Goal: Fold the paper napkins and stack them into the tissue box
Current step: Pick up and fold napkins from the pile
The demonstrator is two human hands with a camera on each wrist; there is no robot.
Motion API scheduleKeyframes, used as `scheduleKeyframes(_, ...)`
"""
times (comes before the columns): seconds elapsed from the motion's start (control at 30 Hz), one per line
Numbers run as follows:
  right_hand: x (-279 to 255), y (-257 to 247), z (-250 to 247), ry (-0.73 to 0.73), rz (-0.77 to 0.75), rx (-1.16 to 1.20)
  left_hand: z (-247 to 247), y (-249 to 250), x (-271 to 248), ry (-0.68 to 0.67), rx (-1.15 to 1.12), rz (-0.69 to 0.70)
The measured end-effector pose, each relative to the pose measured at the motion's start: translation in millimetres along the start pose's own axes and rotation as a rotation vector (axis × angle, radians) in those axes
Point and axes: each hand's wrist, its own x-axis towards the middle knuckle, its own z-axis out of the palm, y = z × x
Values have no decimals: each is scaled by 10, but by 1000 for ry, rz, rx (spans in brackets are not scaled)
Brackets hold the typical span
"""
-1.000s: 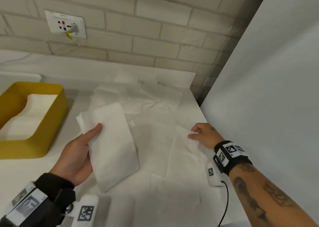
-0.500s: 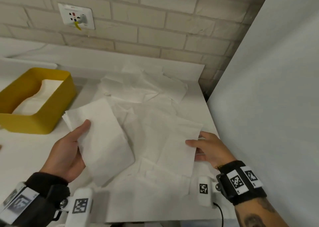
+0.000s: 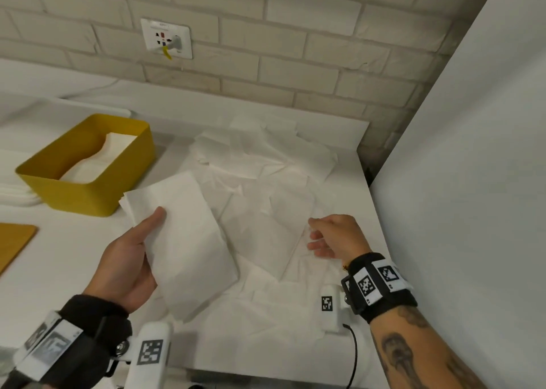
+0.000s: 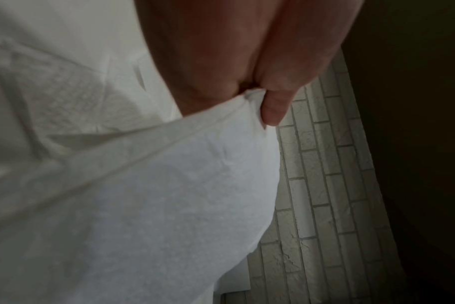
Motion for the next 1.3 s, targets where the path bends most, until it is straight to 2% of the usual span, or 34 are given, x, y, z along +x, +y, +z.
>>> scheduleKeyframes(0.13,86,52,75,-30,59,-54,17,6,-3,1,3,6)
scheduleKeyframes(0.33,184,4,213,162,-39,-120,56,71,50,-15,19,3)
scheduleKeyframes(0.57,162,-38,295,208,-37,-16,-5,125,206,-59,12,-39)
scheduleKeyframes(0.83,240,-95,358,180,94,-2,-186,389,504,-119,53,-75)
scheduleKeyframes(0.93,238,-114,447,291,-18,58,-201,534,594,-176,75,-114)
scheduleKeyframes(1.03,125,-236,546,500,-185,-178,-162,642,713,-218,98,-143)
scheduleKeyframes(1.1,-65,-435,588,561,-318,-196,-134,676,825,-243,110,-162)
scheduleKeyframes(1.13,-191,-563,617,542,-380,-136,-117,685,888,-255,120,-176)
scheduleKeyframes(1.2,-468,-819,690,405,-496,-22,-66,678,989,-284,128,-218)
scheduleKeyframes(1.3,-863,-1090,789,33,-600,27,31,657,1062,-352,125,-261)
